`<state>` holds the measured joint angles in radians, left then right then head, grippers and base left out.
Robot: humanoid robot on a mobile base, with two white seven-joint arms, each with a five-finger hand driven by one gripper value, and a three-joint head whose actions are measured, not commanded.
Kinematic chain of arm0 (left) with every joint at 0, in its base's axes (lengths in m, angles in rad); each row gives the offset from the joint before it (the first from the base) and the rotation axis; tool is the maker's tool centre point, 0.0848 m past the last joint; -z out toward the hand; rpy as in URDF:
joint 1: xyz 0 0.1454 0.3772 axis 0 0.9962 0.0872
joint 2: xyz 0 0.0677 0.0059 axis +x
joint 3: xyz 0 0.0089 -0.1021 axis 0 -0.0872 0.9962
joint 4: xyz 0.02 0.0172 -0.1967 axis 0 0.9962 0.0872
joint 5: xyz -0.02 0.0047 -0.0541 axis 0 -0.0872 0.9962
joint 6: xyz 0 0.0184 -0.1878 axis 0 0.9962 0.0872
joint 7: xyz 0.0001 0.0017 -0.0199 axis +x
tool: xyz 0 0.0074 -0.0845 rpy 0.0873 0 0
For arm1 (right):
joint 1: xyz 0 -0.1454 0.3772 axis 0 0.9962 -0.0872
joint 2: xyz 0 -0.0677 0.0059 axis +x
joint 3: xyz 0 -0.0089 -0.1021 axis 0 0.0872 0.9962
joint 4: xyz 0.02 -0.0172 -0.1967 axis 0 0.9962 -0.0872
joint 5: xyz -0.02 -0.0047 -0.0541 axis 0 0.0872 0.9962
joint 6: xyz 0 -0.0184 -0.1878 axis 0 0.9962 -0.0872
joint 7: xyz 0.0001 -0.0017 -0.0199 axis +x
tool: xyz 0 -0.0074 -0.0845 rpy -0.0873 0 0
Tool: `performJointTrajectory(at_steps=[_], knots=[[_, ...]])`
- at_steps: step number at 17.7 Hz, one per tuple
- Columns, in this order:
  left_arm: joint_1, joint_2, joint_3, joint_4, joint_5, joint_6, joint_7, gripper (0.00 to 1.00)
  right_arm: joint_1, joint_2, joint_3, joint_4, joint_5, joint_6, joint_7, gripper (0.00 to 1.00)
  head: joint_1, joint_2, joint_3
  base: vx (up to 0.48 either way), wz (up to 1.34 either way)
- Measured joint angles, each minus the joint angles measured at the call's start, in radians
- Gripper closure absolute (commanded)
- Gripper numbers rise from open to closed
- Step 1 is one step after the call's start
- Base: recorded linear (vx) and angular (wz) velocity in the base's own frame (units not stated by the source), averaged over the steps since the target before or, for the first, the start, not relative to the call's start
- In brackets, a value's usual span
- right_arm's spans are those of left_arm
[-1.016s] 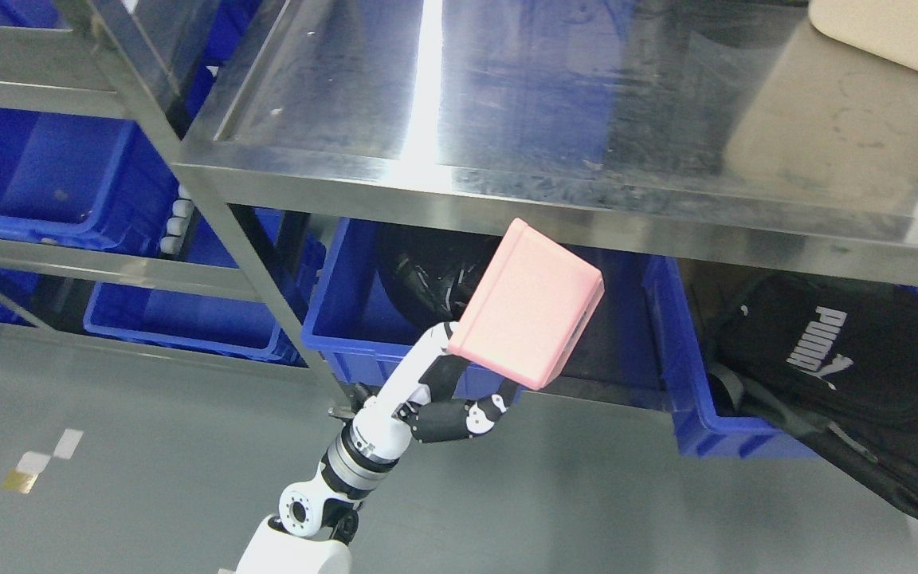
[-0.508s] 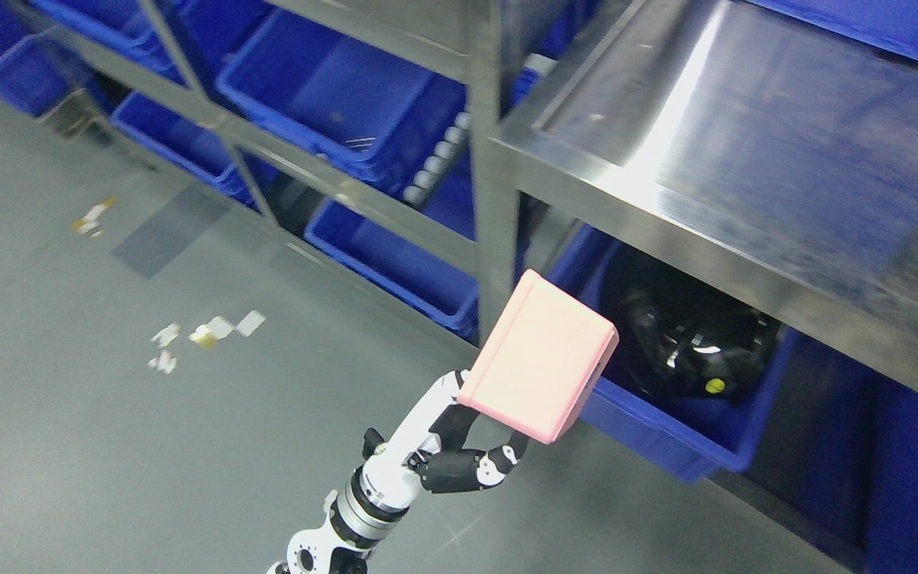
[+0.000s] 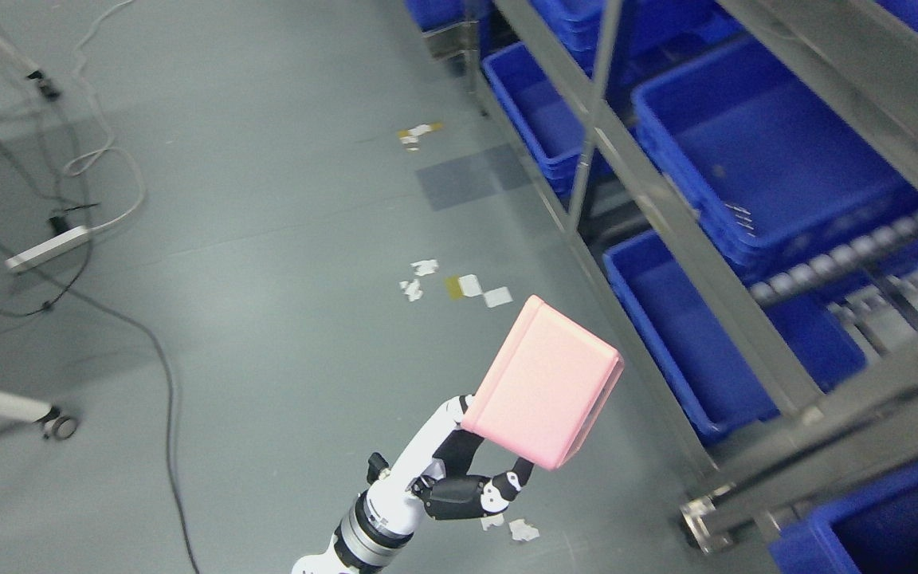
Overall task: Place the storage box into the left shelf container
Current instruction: 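Hold the pink box in the left hand while turning toward the bin rack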
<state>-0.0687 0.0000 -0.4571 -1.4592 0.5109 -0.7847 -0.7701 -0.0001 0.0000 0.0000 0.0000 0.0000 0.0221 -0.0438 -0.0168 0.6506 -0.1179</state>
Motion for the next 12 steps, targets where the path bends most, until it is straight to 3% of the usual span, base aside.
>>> performJointTrajectory(at_steps=[6,12], knots=[[0.011,0.0,-0.003,-0.007,0.0,0.0,0.0,0.98,0.0,0.0,0.0,0.0,0.0,0.0,0.0,0.0,0.0,0.0,0.0,0.287,0.83],[0.015,0.0,-0.005,-0.01,0.0,0.0,0.0,0.98,0.0,0.0,0.0,0.0,0.0,0.0,0.0,0.0,0.0,0.0,0.0,0.351,0.28]])
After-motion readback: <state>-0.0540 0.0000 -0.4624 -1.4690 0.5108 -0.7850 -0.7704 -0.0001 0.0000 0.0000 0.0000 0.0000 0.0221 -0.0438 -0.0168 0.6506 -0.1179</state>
